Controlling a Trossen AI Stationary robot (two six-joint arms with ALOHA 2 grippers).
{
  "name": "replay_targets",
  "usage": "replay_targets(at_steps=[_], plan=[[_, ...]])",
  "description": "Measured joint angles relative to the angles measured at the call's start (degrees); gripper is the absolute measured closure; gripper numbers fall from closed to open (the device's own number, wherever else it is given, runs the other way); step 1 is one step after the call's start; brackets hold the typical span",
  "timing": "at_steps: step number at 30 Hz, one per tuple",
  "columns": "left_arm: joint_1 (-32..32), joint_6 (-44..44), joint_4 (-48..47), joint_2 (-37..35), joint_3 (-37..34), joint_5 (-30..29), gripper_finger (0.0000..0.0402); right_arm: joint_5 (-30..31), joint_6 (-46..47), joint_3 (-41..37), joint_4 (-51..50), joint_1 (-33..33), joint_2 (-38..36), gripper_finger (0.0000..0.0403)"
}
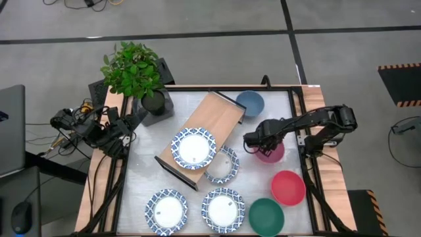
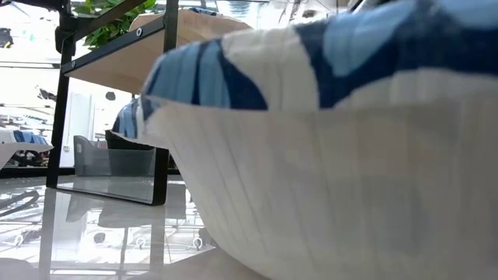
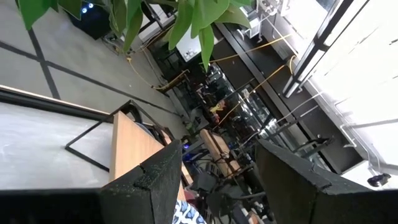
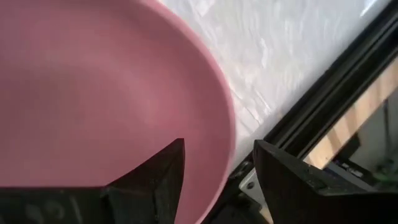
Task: Place and stack bowls onto a shelf
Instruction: Stack the top white patterned bowl on the white patterned bowl on the shelf
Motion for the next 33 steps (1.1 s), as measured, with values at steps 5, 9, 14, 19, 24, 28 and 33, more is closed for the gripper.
replay_targets(at_steps=[5,9,14,19,24,28,33], plan=[[-0.01,-0.35,0.04,0.0,0.0,-0.21,0.0212,-2.25,1.37,4.41,-1.61,1.08,-4.27,0.0186],[0.0,-0.33,0.06,0.0,0.0,-0.27,0.0212,-3.56,2.95,11.0,-0.26,3.23,-9.78,0.0186],[-0.02,0.13,0.05,0.0,0.0,-0.7,0.0212,-2.29,-2.24,13.14,15.88,5.06,-15.07,0.0186],[0.0,-0.05,0.1,0.0,0.0,-0.76,0.0212,-4.46,-6.53,13.11,22.49,3.56,-12.14,0.0186],[-0.02,-0.37,0.08,0.0,0.0,-0.76,0.0212,-9.88,-11.16,13.0,26.2,3.78,-3.96,0.0186],[-0.02,-0.49,0.03,0.0,0.0,-0.73,0.0212,-11.2,-12.14,12.94,28.2,4.91,2.05,0.0186],[-0.02,-0.88,-0.1,0.0,0.0,-0.78,0.0212,-14.01,-12.6,12.92,32.23,7.47,6.02,0.0186]])
